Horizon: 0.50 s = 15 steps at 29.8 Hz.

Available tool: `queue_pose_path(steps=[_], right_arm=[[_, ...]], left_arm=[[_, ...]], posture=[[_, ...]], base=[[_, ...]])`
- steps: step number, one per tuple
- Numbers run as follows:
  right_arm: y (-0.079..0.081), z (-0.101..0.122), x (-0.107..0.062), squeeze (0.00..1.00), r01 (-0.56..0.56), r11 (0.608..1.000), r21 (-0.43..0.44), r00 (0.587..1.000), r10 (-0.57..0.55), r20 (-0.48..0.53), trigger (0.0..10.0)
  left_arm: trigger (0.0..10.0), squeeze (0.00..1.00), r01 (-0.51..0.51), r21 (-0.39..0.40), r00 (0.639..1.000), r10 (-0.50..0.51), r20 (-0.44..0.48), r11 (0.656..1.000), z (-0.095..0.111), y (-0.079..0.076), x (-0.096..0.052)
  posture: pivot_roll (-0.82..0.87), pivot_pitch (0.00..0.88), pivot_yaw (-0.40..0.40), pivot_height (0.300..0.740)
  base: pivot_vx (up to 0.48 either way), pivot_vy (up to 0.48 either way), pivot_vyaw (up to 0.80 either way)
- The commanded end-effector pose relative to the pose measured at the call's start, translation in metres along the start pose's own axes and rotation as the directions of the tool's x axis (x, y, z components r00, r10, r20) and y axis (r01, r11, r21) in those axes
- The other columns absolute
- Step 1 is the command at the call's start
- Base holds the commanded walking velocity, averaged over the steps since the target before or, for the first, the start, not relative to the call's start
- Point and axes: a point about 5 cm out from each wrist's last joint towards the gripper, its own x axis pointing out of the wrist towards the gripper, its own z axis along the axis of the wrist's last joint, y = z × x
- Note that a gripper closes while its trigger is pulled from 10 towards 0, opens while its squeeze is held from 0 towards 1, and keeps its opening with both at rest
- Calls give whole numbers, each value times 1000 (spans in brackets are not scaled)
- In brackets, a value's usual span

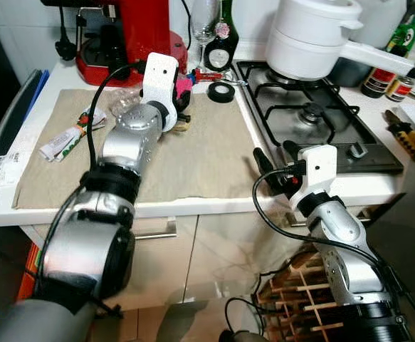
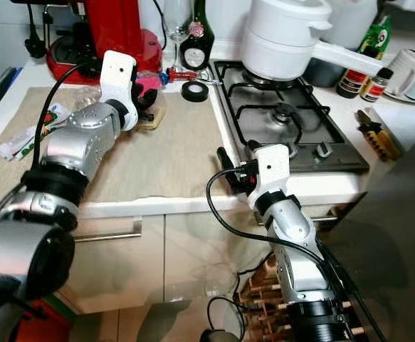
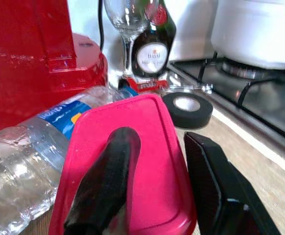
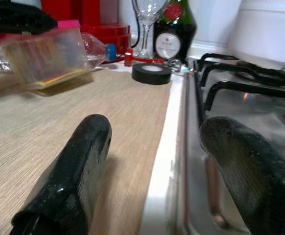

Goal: Restocking fridge

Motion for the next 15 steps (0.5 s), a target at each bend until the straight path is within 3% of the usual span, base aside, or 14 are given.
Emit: queue_pose_path(steps=[1,5,15], right_arm=[[-1,5,1,0,-9,1000,-11,1000,9,14,10000],[-4,5,1,0,-10,1000,-15,1000,10,12,10000],[-3,4,1,0,-17,1000,-16,1000,17,6,10000]], left_arm=[[0,0,23,-31,999,-24,-38,999,-10,-7,-2],[0,0,49,-57,997,-46,59,997,5,-14,-11],[0,0,115,-107,981,-97,166,988,21,-30,-33]], posture=[[-93,40,-110,740],[-95,41,-117,740],[-88,49,-118,740]], base=[[0,0,0],[0,0,0],[0,0,0]])
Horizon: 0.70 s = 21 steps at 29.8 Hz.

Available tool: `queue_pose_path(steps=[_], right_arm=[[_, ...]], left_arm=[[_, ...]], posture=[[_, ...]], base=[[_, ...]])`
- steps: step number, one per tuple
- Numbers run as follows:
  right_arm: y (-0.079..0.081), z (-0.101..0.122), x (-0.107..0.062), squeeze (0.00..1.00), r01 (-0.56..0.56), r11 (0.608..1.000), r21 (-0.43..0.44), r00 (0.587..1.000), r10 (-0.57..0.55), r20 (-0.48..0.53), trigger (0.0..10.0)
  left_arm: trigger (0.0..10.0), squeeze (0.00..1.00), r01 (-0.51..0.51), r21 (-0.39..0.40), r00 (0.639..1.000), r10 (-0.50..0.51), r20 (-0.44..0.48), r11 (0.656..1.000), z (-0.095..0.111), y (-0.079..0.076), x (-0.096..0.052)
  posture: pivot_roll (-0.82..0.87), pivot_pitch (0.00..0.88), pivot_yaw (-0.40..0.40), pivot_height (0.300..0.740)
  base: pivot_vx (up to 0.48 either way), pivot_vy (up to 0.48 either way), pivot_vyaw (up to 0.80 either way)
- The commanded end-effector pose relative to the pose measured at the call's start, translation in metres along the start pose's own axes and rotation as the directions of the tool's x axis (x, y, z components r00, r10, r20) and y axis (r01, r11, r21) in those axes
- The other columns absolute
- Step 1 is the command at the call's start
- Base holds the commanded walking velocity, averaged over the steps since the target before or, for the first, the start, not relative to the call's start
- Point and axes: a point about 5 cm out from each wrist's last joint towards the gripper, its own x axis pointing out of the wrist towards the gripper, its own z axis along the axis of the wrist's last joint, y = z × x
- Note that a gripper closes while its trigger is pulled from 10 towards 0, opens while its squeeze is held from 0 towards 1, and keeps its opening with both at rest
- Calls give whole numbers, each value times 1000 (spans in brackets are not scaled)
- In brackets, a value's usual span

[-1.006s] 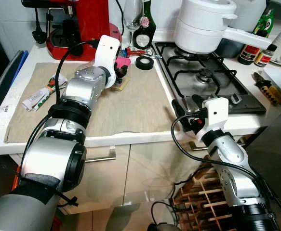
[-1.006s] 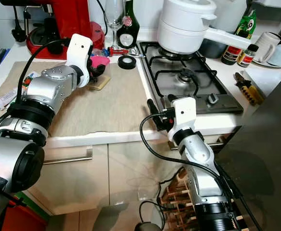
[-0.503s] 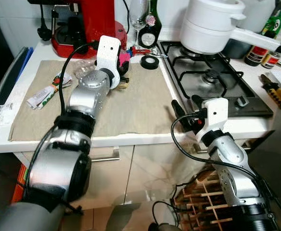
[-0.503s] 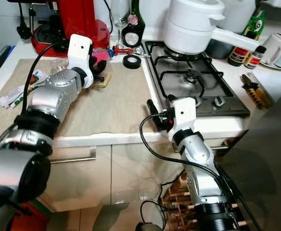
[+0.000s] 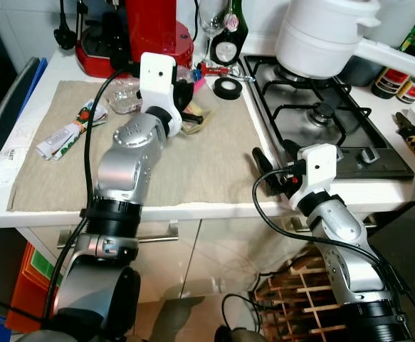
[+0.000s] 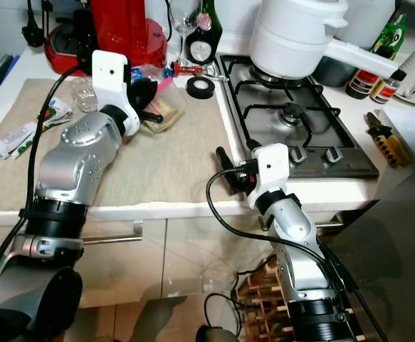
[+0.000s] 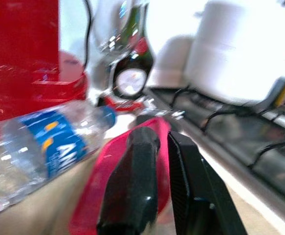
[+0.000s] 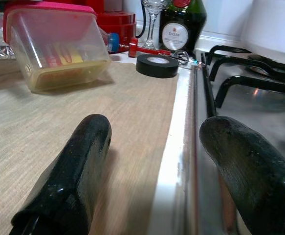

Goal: Restocking fridge

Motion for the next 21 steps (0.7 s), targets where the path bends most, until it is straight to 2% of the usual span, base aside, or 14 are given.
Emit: queue_pose_path(steps=[1,6,11,13,15,18,21], right_arm=[[-2,2,0,0,1,1000,-8,1000,-1,3,10000],[-2,2,0,0,1,1000,-6,1000,-1,2,10000],[-2,1,1,0,1,1000,-7,1000,-1,1,10000],[-3,1,1,0,2,1000,-7,1000,-2,1,10000],[-3,-1,0,0,1,1000,-8,1000,-1,-4,10000],[-3,-1,1,0,-1,1000,-8,1000,1,-6,10000],[-2,-1,3,0,-2,1000,-6,1000,2,-2,10000]], left_arm=[[0,0,43,-10,999,-43,32,999,8,-10,-3],[0,0,51,-28,994,-49,94,998,17,-14,-13],[0,0,15,-33,975,-8,222,999,30,-17,-27],[0,0,13,-39,970,-3,242,999,33,-17,-29],[0,0,-18,-69,950,39,310,997,44,-11,-36],[0,0,-40,-76,933,64,353,996,52,-6,-39],[0,0,-60,-43,923,72,379,997,56,-3,-43]], posture=[[-87,49,-116,740],[-84,51,-116,740],[-81,52,-118,740],[-80,52,-119,740],[-76,52,-121,740],[-74,50,-121,740],[-71,47,-116,740]], base=[[0,0,0],[0,0,0],[0,0,0],[0,0,0],[0,0,0],[0,0,0],[0,0,0]])
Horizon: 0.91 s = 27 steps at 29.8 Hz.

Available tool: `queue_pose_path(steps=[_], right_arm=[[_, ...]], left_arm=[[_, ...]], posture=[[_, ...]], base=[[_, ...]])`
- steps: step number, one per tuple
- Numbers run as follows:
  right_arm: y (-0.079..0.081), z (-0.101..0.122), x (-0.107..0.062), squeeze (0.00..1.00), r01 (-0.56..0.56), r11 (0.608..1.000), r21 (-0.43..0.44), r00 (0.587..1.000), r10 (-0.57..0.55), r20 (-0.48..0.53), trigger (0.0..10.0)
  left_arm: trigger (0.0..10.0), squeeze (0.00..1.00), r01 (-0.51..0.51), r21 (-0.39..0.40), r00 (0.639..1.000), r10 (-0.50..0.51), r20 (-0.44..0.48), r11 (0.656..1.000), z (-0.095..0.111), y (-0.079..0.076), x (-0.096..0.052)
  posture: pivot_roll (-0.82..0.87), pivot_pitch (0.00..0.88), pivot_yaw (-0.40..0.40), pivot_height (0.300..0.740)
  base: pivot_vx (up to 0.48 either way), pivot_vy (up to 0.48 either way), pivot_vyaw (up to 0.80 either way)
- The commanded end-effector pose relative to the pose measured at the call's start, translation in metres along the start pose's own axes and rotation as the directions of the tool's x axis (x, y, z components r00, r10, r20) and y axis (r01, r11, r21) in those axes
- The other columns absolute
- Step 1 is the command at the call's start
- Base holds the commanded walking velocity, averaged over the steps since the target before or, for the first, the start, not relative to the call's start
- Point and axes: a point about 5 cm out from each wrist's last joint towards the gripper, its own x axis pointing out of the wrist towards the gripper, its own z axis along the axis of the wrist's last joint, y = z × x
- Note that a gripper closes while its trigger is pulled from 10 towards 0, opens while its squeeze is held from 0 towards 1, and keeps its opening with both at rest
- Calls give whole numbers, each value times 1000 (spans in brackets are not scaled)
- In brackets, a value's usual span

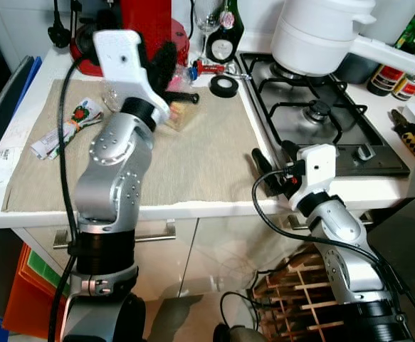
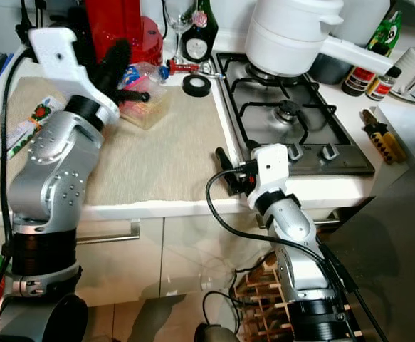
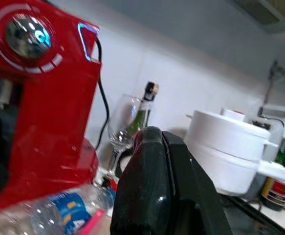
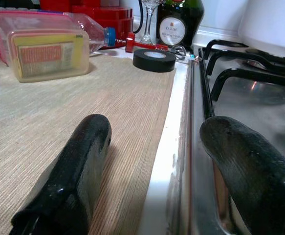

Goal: Restocking fridge

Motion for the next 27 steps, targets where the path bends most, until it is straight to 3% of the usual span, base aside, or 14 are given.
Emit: queue_pose_path(steps=[1,17,27], right_arm=[[-2,2,2,0,-1,1000,-11,1000,1,8,10000],[-1,3,7,0,8,1000,-2,1000,-8,21,10000],[-3,3,12,0,20,1000,-4,999,-20,32,10000]], left_arm=[[0,0,8,27,999,-9,36,1000,7,-3,0],[0,0,-58,70,998,59,-20,996,-5,8,-26],[0,0,-53,54,993,58,-99,997,-27,-5,-41]], posture=[[-71,47,-116,740],[-41,45,-112,740],[-29,24,-99,740]], base=[[0,0,0],[0,0,0],[0,0,0]])
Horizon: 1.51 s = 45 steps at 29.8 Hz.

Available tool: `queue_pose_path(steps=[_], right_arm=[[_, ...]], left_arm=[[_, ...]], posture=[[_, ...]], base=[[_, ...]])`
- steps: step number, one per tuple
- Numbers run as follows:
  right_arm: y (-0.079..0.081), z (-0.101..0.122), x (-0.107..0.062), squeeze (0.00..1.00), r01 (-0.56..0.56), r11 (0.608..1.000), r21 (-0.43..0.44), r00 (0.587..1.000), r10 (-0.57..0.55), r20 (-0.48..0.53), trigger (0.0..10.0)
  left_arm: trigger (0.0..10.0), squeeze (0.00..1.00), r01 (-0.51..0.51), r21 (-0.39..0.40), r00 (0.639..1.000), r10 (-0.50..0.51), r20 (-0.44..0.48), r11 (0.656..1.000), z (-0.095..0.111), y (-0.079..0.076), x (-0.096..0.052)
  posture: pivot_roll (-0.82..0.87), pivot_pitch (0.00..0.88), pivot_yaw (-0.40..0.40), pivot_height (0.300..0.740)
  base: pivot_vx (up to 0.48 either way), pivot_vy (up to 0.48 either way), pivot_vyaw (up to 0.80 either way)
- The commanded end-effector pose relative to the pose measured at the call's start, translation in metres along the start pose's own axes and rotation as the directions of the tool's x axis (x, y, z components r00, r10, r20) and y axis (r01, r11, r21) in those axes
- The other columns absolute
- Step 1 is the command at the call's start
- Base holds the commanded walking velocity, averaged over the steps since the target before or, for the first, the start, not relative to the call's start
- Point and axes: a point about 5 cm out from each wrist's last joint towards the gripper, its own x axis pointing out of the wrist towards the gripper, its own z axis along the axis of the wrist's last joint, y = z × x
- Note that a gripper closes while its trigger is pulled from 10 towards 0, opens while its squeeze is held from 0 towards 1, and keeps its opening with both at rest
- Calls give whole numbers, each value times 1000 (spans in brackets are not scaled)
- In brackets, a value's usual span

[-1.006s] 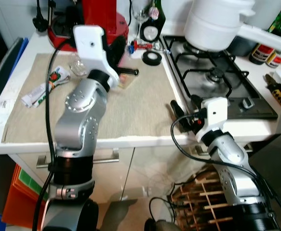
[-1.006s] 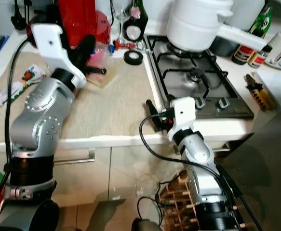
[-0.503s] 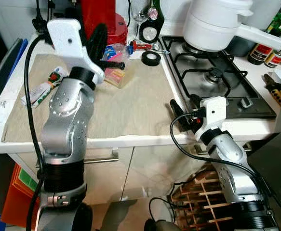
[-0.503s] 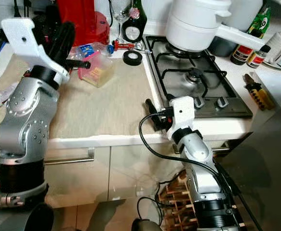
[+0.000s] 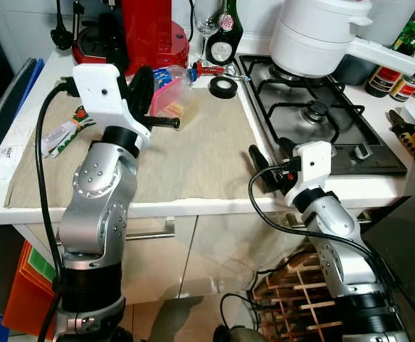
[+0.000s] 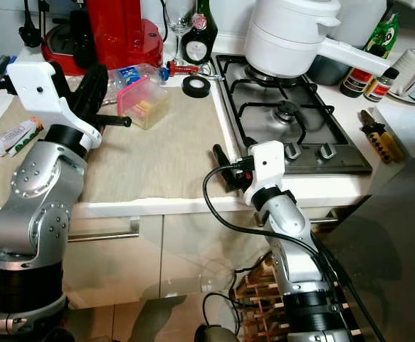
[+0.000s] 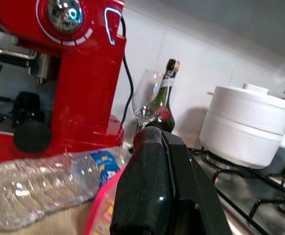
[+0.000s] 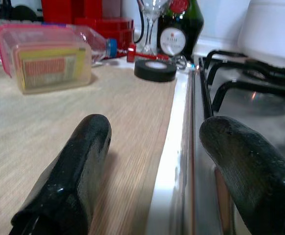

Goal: Restocking fridge

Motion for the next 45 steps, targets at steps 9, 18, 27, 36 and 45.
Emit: queue_pose_path(steps=[9,18,27,36,45], right_arm=[[-7,0,2,0,32,999,-9,999,-32,12,10000],[-8,-1,3,0,52,999,-12,999,-52,14,10000],[-9,-3,3,0,70,997,-18,997,-70,8,10000],[-11,-2,3,0,84,996,-10,996,-84,15,10000],[-9,0,5,0,77,997,-10,997,-76,22,10000]], left_arm=[[0,0,25,52,999,-23,-45,998,-23,-11,-14],[667,0,28,65,998,-24,-58,997,-30,-18,-18],[10000,0,7,67,997,-1,-82,998,-35,-16,-15],[10000,0,-4,125,993,18,-113,992,-38,-11,-7],[10000,1000,-42,110,972,66,-226,993,-45,12,22]], posture=[[-34,9,-90,740],[-34,8,-84,740],[-37,14,-83,740],[-41,16,-84,740],[-56,18,-83,740]], base=[[0,0,0],[0,-160,188],[0,-347,685],[0,0,0],[0,0,0]])
